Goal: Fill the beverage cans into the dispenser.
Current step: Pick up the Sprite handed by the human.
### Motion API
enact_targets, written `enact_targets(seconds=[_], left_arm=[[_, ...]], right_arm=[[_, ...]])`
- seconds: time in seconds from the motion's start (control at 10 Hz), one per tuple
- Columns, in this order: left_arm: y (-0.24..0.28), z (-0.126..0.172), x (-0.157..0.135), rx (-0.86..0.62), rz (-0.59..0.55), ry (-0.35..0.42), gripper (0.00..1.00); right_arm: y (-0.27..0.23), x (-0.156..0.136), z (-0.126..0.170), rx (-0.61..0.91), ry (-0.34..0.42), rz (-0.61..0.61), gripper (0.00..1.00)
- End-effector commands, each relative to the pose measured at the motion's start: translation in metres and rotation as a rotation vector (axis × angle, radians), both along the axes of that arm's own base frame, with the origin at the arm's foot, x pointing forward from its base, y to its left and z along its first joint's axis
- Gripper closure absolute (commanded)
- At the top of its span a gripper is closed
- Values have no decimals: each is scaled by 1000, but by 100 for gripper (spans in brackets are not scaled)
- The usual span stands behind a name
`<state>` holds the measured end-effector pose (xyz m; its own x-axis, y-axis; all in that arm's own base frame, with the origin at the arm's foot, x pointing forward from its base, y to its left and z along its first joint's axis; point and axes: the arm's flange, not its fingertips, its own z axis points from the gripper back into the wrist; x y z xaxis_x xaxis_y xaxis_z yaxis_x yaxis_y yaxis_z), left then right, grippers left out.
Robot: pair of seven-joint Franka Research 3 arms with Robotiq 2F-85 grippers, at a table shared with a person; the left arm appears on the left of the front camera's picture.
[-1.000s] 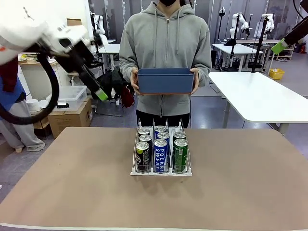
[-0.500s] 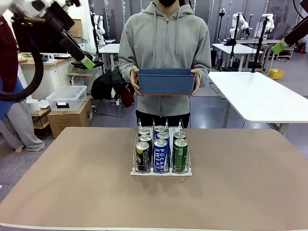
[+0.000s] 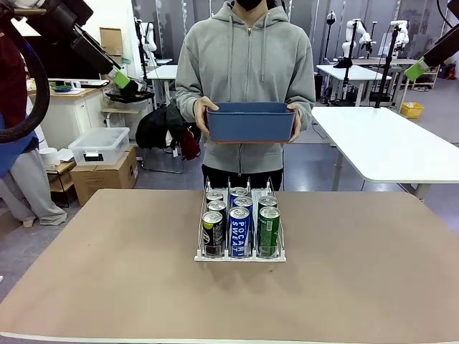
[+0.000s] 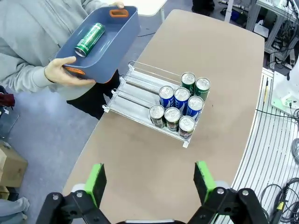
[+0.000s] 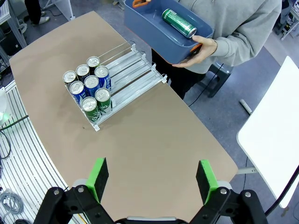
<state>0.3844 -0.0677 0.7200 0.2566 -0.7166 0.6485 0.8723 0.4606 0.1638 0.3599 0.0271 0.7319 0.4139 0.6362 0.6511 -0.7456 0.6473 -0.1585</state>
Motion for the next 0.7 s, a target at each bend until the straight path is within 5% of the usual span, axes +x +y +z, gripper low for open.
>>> enact_targets(seconds=[0.0, 0.6], left_arm=[[3, -7, -3, -14, 13, -28, 0], [1, 0, -1, -5, 10, -16, 0]], right_arm=[[0, 0, -1, -1, 1, 0, 0], [0, 0, -1, -1, 1, 0, 0]])
